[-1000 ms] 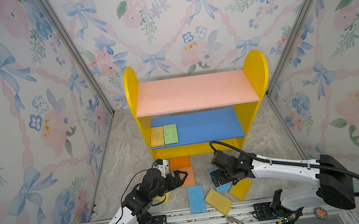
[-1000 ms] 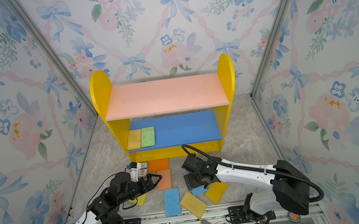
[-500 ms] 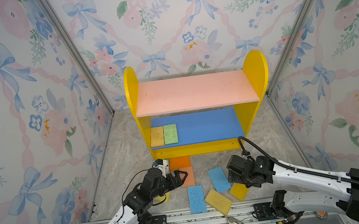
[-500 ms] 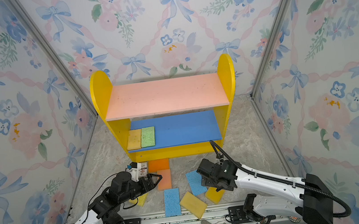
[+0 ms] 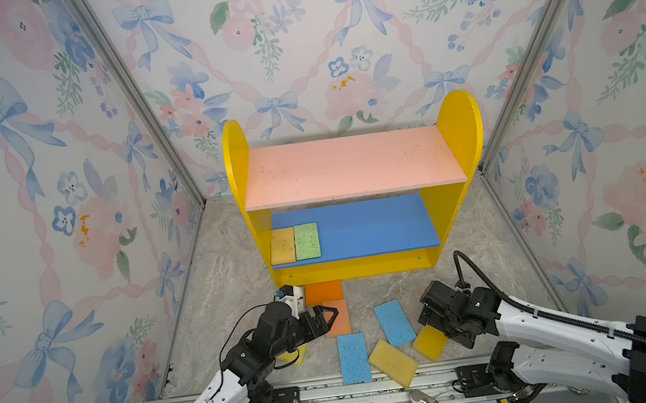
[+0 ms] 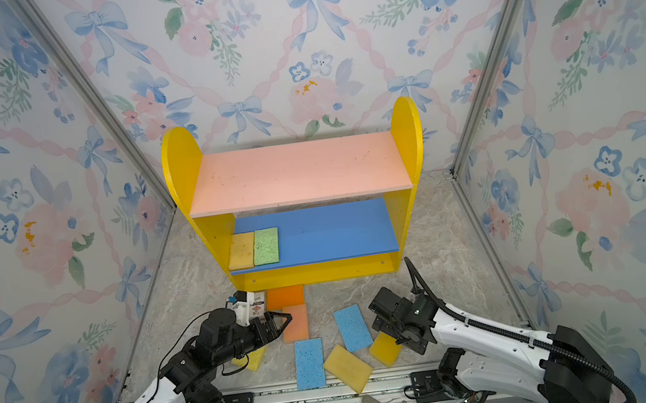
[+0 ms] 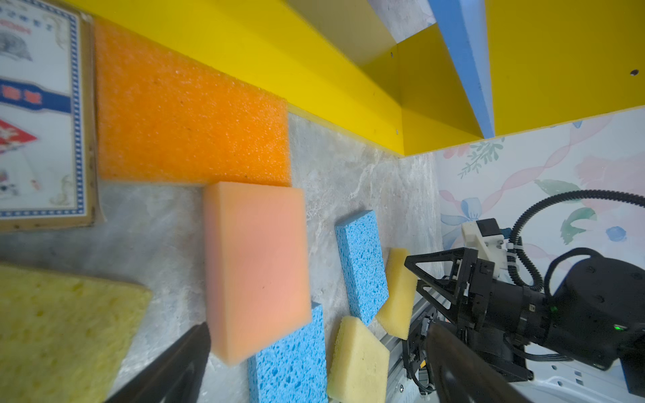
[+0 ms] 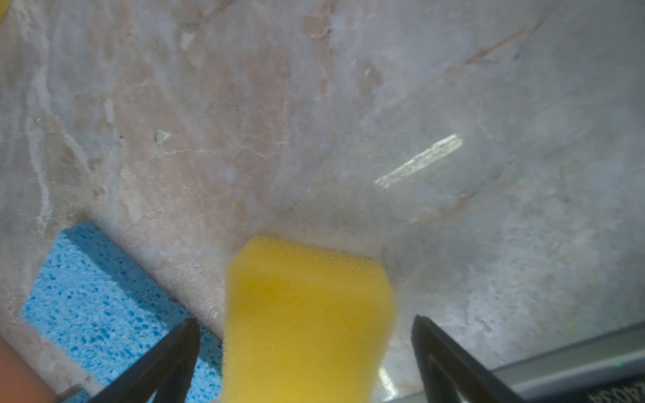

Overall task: Place and organize the cleaning sponges onto the shelf
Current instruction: 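Lower the right gripper onto the small yellow sponge and grasp it, then lift the small yellow sponge with the right gripper while the left gripper approaches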

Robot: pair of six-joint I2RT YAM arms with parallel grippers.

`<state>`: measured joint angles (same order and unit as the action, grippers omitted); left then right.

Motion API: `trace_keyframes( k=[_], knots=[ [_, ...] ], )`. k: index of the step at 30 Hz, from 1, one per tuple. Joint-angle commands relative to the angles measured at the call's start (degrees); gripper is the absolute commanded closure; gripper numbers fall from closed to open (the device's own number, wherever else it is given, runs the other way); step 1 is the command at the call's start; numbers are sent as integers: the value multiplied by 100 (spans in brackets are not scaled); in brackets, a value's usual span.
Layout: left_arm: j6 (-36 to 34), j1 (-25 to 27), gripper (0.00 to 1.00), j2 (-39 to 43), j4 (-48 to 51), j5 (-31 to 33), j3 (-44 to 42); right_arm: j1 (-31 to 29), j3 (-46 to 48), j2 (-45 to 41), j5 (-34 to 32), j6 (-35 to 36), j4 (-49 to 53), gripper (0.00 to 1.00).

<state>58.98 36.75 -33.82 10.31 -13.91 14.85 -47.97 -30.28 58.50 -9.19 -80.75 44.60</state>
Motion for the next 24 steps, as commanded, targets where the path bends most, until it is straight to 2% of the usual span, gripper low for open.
trace_keyframes(
  k=[1,5,14,20,24],
  knots=[
    [-124,24,2,-19,-77,55,21,204,58,71,67,180,-133,3],
    [-167,16,2,-19,-81,79,19,410,101,315,210,431,-364,3],
    [-212,8,2,-224,-81,73,9,422,50,1168,466,659,-774,1],
    [-238,13,2,-238,-82,-6,50,387,-79,1128,351,702,-704,20],
    [-264,9,2,-333,-153,-104,89,446,-368,1049,178,903,-439,23]
  ],
)
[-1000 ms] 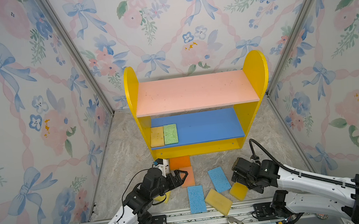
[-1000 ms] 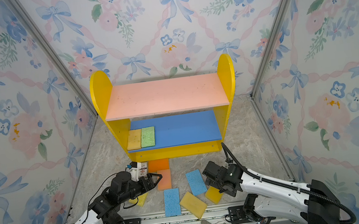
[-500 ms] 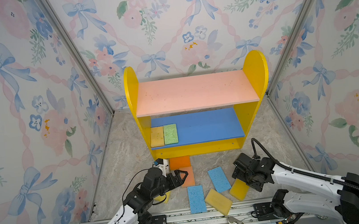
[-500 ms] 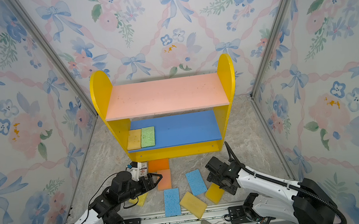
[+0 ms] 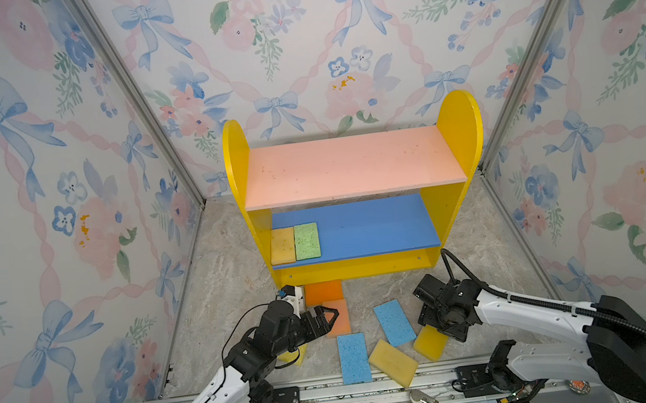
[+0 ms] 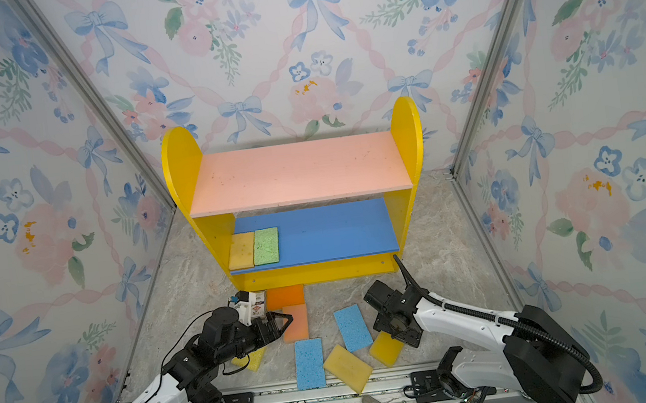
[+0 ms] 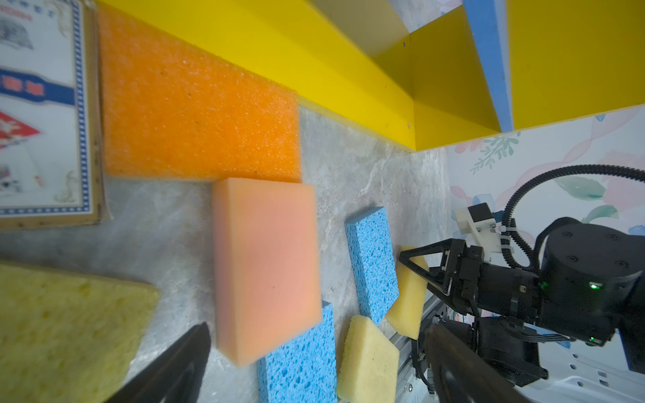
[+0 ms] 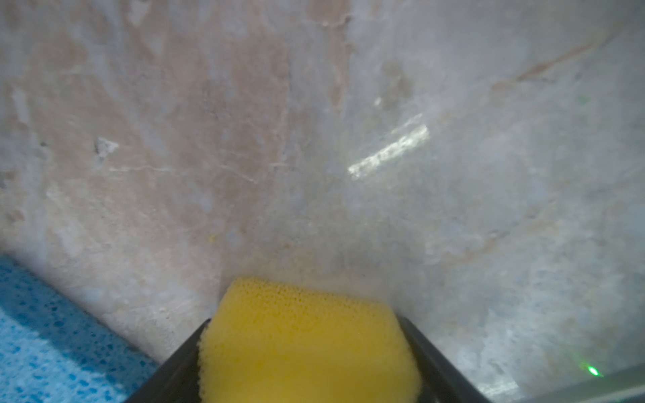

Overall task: Place and organize the cleaning sponges onto the shelf
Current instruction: 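Lift the small yellow sponge with the right gripper while the left gripper approaches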

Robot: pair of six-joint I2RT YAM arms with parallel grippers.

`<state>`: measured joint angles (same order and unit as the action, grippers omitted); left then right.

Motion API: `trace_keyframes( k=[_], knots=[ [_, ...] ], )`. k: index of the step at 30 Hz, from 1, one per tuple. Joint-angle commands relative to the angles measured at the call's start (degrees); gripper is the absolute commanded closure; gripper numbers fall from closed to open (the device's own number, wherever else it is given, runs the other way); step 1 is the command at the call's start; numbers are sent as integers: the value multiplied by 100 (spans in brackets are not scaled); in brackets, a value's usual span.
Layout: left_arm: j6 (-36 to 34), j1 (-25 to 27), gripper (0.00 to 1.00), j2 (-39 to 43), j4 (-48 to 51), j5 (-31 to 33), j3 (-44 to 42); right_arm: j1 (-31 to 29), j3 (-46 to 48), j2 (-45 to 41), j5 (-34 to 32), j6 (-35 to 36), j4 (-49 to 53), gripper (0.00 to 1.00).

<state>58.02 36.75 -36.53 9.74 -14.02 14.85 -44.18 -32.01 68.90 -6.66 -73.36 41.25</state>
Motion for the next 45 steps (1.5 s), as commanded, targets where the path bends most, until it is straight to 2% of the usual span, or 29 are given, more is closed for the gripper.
trace_keyframes(
  k=[1,8,14,19,25,34,42,43,45],
  knots=[
    [-168,8,2,-73,-143,-136,101,107,-298,1,-119,250,-12,24],
    [-125,34,2,-33,-689,-605,103,299,-912,-189,-293,727,483,27],
    [102,274,2,-27,-1441,-902,-16,112,-1653,-435,-333,990,837,30],
    [224,826,2,-392,-2175,-785,25,-486,-2523,-195,-328,1333,688,33],
    [363,1292,2,-897,-2796,-640,198,-1248,-3578,604,-307,1730,559,34],
    [496,1413,16,-984,-3037,-636,199,-1610,-3987,1199,-133,1823,216,35],
    [656,1414,17,-894,-3085,-567,112,-1635,-4053,1432,-87,1842,105,35],
    [670,1420,19,-917,-3123,-582,95,-1660,-4059,1437,-48,1834,1,36],
    [708,1420,28,-991,-3230,-648,72,-1715,-4137,1480,-46,1874,-88,36]
  ],
)
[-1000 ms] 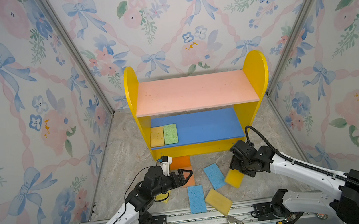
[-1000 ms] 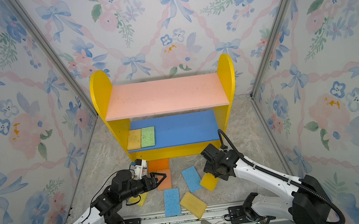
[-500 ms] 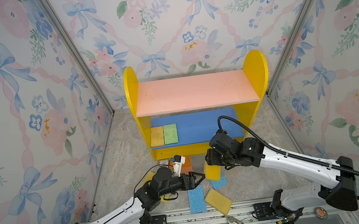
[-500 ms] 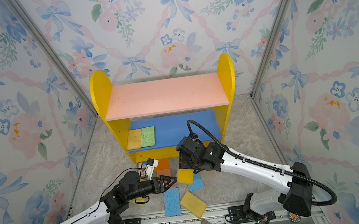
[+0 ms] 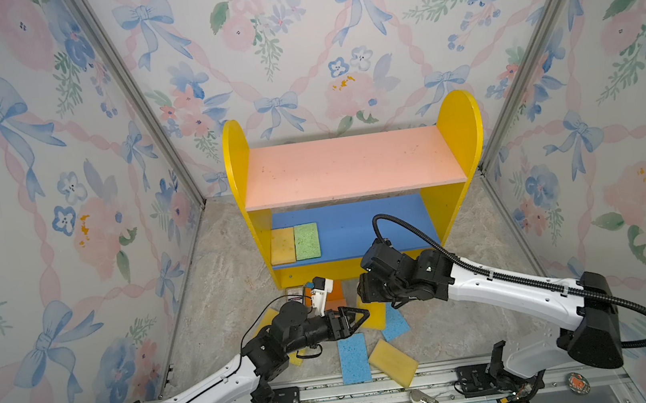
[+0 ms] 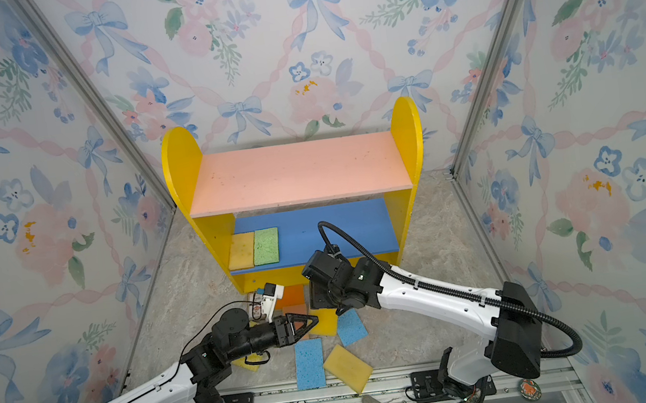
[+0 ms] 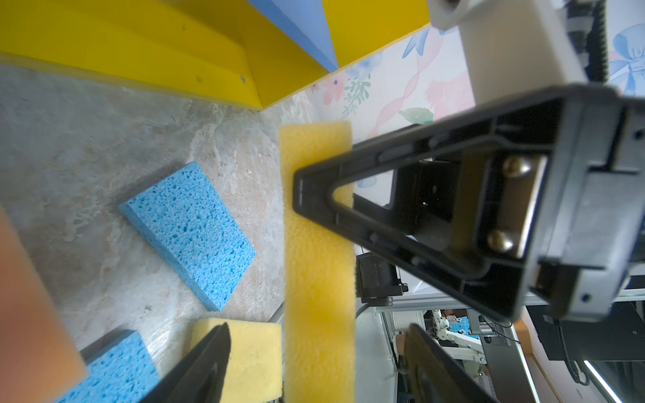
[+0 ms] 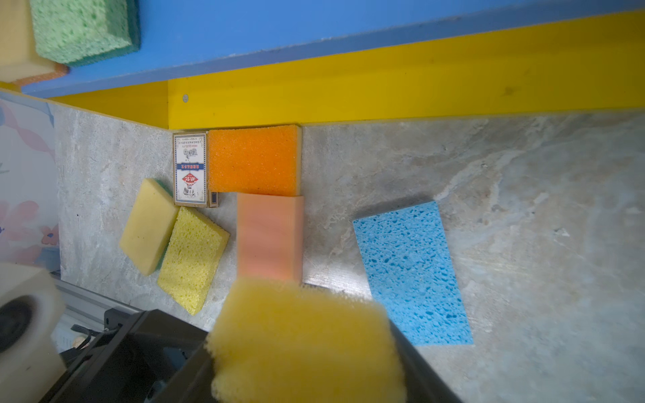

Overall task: Place and organize the cleaning sponges onto the shelf
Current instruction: 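Lift the small yellow sponge with the right gripper while the left gripper approaches, then carry the yellow sponge with the right gripper onto the blue shelf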

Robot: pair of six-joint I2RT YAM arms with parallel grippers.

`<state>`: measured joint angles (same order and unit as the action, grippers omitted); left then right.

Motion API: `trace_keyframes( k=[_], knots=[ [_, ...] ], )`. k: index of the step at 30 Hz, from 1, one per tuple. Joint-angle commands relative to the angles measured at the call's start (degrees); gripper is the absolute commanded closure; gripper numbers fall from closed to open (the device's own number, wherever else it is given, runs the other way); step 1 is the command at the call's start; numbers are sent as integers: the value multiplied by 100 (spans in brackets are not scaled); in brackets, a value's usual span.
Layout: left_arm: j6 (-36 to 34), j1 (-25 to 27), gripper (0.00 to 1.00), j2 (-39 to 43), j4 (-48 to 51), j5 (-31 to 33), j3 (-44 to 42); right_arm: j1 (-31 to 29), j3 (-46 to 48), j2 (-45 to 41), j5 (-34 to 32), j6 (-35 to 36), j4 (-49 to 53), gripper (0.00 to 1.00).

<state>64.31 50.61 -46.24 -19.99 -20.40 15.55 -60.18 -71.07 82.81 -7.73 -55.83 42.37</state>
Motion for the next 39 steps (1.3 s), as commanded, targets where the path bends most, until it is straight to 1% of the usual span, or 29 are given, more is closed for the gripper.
trace_keyframes(
  k=[1,3,5,8,9,11,14,18,20,23,26,28,31,33,35,36,39],
  knots=[
    [109,37,34,-58,-321,-48,-12,-132,-294,124,60,148,-186,36],
    [171,37,44,-92,-428,-86,-54,-159,-386,172,85,204,-210,36],
    [212,37,63,-62,-470,-68,-100,-193,-429,183,96,256,-255,36],
    [285,28,86,70,-495,58,-164,-180,-363,143,175,387,-335,33],
    [327,26,88,107,-528,100,-201,-166,-303,103,227,421,-386,31],
    [473,28,89,204,-581,200,-287,-79,11,-109,545,598,-763,22],
    [711,15,89,398,-741,294,-435,112,746,-741,876,643,-1445,2],
    [1002,-35,89,788,-889,477,-558,325,1518,-1643,1336,758,-2103,3],
    [1146,-164,89,977,-958,489,-562,416,1825,-2000,1740,770,-2430,3],
    [1345,-409,89,1150,-1095,400,-529,482,2148,-2340,2210,624,-2928,2],
    [1488,-575,90,1145,-1251,340,-464,482,2269,-2461,2455,551,-3230,0],
    [1512,-608,90,1149,-1285,314,-394,473,2250,-2440,2484,530,-3268,3],
    [1531,-614,90,1150,-1349,248,-337,421,2274,-2347,2665,473,-3626,8],
    [1548,-614,90,1144,-1359,256,-325,382,2272,-2222,2784,410,-3843,15],
    [1544,-609,90,1351,-1367,267,-338,337,2211,-2051,2872,396,-3900,23],
    [1542,-619,90,1370,-1360,252,-338,311,2179,-1996,2861,414,-3875,25],
    [1560,-627,90,1452,-1362,239,-354,279,2137,-1858,2845,433,-3780,28]
  ],
)
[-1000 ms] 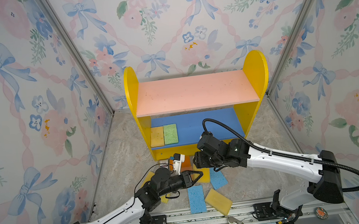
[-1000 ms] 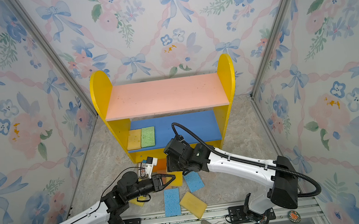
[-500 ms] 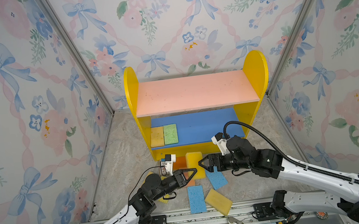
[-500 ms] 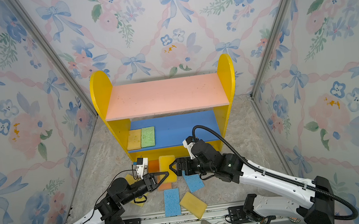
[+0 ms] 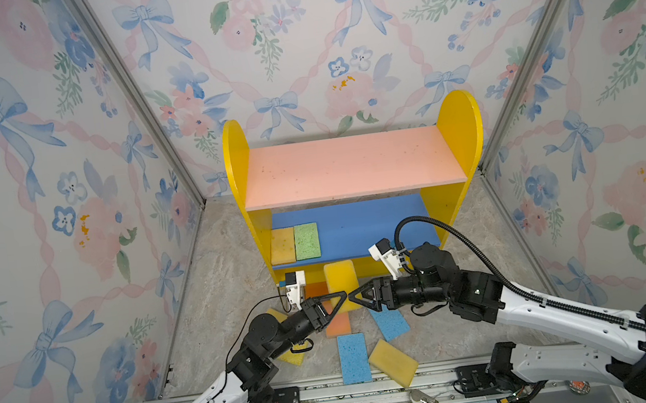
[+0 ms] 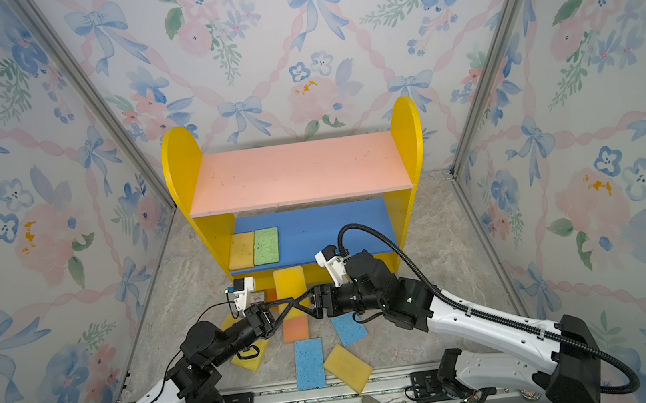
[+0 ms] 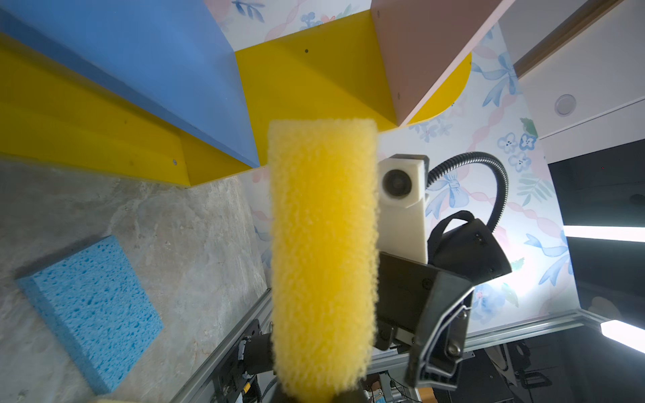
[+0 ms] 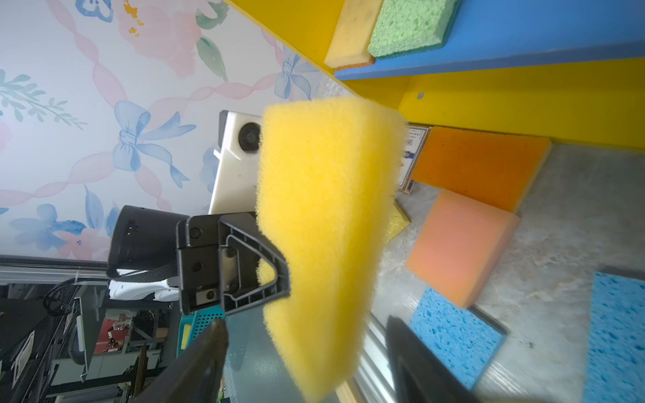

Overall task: Place and organize the cleaning sponges onto the shelf
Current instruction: 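Carry the yellow sponge with the right gripper onto the blue shelf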

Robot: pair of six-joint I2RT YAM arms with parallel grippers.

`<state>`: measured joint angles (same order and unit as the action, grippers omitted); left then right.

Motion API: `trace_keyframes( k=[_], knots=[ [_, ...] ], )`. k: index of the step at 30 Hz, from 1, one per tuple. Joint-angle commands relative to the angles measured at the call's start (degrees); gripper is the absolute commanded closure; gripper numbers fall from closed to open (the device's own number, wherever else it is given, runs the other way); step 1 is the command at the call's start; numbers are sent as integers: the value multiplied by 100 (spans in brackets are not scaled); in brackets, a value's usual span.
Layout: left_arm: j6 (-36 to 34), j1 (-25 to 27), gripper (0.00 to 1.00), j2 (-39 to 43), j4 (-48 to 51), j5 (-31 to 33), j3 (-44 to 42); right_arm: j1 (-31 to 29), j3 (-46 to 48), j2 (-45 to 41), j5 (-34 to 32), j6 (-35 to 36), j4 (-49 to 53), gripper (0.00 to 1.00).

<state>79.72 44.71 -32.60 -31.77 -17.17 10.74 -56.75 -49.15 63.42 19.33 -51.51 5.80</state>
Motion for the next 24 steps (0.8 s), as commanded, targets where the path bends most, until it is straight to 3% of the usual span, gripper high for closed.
trace_keyframes(
  k=[1,7,11,17,22,24],
  knots=[
    [27,-50,90,116,-183,-85,118,-64,-75,105,110,0,-58,29],
    [27,-85,90,70,-186,-146,130,-63,-100,76,-44,-9,17,43],
    [2,-85,90,2,-211,-186,158,-71,-95,78,-140,-35,11,59],
    [-59,-94,89,-49,-206,-268,200,-99,-95,101,-285,-35,45,77],
    [-128,-185,60,18,-103,-398,202,-99,-186,-1,-623,-39,296,82],
    [-262,-304,40,141,255,-493,255,-60,-272,-35,-771,-24,501,82]
  ],
)
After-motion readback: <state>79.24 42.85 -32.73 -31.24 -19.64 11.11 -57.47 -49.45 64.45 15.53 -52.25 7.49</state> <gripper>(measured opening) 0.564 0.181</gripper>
